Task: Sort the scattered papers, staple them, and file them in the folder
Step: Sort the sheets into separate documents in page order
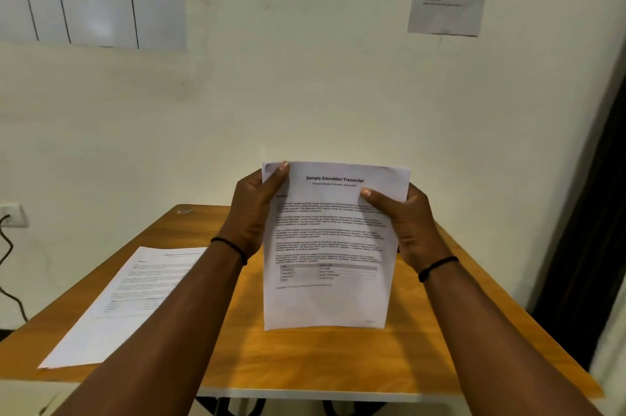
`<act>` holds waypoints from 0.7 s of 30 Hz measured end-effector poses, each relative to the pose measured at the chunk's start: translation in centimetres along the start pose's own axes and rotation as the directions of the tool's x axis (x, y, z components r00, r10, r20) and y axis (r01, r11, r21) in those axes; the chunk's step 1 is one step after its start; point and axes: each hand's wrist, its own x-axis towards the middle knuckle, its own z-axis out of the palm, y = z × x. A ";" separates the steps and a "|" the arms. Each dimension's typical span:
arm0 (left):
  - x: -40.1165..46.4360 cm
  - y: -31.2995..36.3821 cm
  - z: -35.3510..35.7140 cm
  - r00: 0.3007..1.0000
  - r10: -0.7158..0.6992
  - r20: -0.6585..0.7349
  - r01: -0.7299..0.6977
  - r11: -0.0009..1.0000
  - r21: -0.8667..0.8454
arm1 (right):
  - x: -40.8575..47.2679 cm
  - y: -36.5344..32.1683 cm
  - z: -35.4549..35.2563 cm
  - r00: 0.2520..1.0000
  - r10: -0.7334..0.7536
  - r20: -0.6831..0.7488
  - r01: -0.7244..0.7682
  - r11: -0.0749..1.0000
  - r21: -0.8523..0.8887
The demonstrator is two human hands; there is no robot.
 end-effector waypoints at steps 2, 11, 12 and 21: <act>-0.2 0.1 0.4 0.994 0.002 -0.107 -0.007 0.999 -0.051 | -0.5 1.0 0.0 0.999 0.042 -0.013 -0.042 0.999 -0.015; 1.1 0.4 1.4 0.941 0.186 -0.282 -0.119 0.964 0.236 | -0.9 1.9 0.2 0.998 0.065 -0.024 -0.065 0.997 -0.030; 1.1 0.3 1.3 0.944 0.197 -0.265 -0.128 0.958 0.255 | -1.1 2.2 0.1 0.997 0.070 -0.020 -0.071 0.997 -0.027; -2.9 -4.3 -0.3 0.986 -0.156 0.054 0.148 0.981 0.126 | -3.2 5.5 -0.4 0.992 0.119 -0.030 -0.119 0.993 0.001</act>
